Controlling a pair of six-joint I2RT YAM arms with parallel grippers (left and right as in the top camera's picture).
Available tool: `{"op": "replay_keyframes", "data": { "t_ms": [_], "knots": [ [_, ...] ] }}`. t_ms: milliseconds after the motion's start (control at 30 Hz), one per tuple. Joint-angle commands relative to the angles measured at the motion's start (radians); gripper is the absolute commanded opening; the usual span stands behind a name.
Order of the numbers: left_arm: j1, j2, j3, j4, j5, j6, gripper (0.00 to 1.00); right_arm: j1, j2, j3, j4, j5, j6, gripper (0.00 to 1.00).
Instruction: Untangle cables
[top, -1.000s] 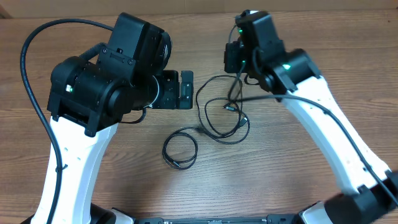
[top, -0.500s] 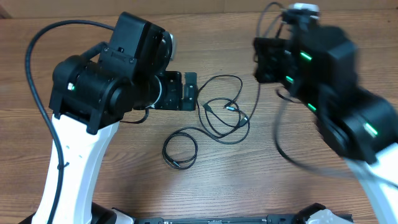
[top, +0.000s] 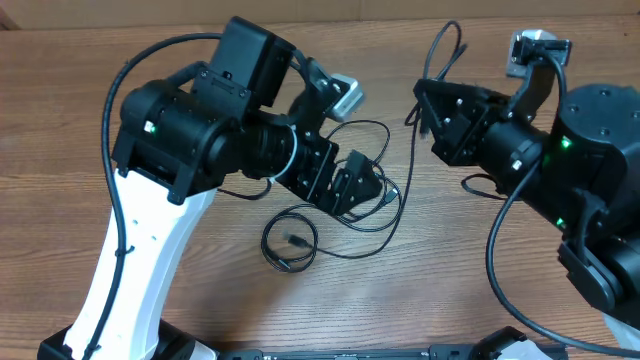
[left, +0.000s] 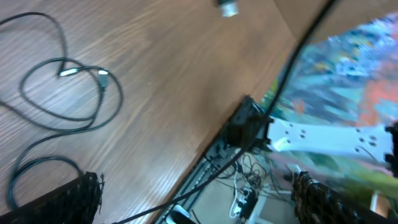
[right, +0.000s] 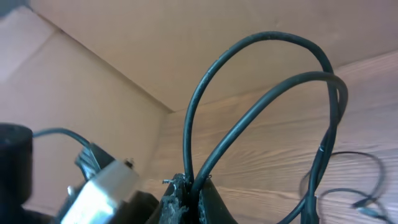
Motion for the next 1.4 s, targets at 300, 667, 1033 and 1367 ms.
{"op": "replay_keyframes", "data": {
  "t_ms": [300,667,1033,1367],
  "knots": [
    [-0.125,0.004,0.006,0.036,0.041,0.092,1.00,0.001,-0.008,0.014,0.044,-0.055,0.216,0.04],
    [-0.130,0.004,0.006,0.074,0.030,0.093,0.63,0.001,-0.008,0.014,0.066,-0.055,0.325,0.04],
    [-0.130,0.010,0.006,0.115,0.028,0.064,0.04,0.001,-0.008,0.014,0.073,-0.059,0.433,0.04],
    [-0.128,0.009,0.006,0.133,-0.140,-0.123,0.04,0.001,-0.007,0.014,-0.037,0.131,0.339,0.07]
  ]
}}
